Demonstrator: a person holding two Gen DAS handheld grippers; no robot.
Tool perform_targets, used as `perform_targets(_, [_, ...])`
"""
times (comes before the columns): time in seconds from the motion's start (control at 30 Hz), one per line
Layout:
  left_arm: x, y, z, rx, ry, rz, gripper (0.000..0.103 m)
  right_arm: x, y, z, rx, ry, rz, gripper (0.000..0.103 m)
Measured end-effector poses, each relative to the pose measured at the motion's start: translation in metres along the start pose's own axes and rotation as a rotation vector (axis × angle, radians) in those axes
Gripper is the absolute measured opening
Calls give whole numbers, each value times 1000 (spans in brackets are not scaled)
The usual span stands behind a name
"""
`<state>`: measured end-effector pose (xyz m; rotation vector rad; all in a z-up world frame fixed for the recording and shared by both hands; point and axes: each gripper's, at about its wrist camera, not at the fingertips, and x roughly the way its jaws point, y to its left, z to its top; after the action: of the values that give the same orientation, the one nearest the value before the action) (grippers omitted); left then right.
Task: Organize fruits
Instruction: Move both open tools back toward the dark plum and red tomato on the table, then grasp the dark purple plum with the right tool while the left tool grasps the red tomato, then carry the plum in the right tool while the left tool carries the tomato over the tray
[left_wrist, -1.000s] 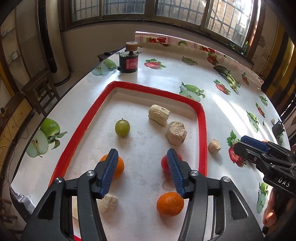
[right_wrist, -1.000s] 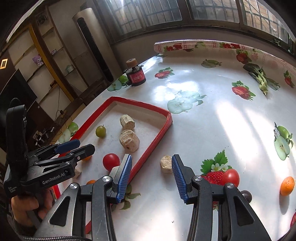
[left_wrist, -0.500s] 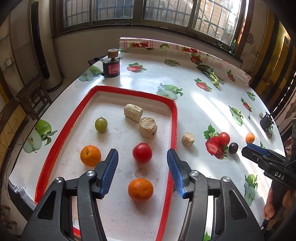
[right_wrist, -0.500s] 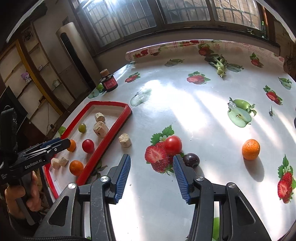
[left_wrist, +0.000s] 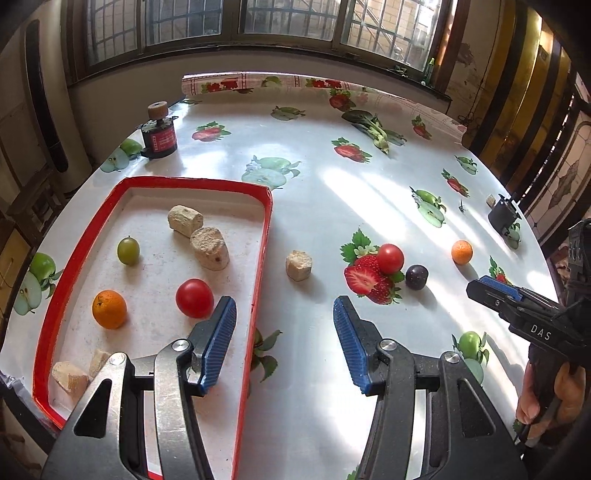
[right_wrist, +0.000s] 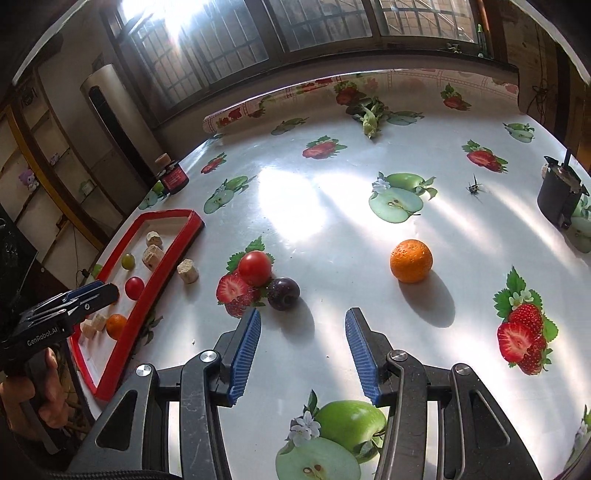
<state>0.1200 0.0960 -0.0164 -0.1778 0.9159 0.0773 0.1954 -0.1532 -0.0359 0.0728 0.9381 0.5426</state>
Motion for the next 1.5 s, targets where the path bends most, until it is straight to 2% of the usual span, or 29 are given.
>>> perform_targets(0.23, [15, -22, 5, 25, 25, -40, 53, 5, -7, -2, 4, 15, 4, 52])
perform_targets(0.5, [46, -40, 20, 41, 74, -76, 53, 50, 19, 5, -79, 84, 44, 48])
perform_targets(0.7, [68, -59, 30, 65, 104, -97, 53, 73, 25, 13, -120, 90, 30, 36])
perform_targets(0.73, [71, -62, 31, 72, 110, -101, 53, 73, 25, 14, -126, 90, 30, 29])
perform_targets(0.9, [89, -83, 34, 110, 136, -123, 53, 56, 9, 11, -99, 68, 42, 26])
perform_targets(1.03, [103, -96, 34, 140, 154, -126, 53, 31, -18, 4, -36, 35, 16, 26])
perform_targets(1.1, [111, -101, 33, 148, 163, -128, 45, 21, -31, 1, -7, 23, -1, 26])
perform_targets(1.13, [114, -104, 32, 154, 169, -130, 35, 16, -38, 1, 9, 20, -10, 26])
perform_targets(1.2, [114, -108, 32, 171, 151, -116, 28, 9, -47, -1, 32, 14, -18, 26])
perform_targets(1.5, [92, -111, 25, 183, 132, -136, 27, -10, -48, -2, 31, -17, -18, 26])
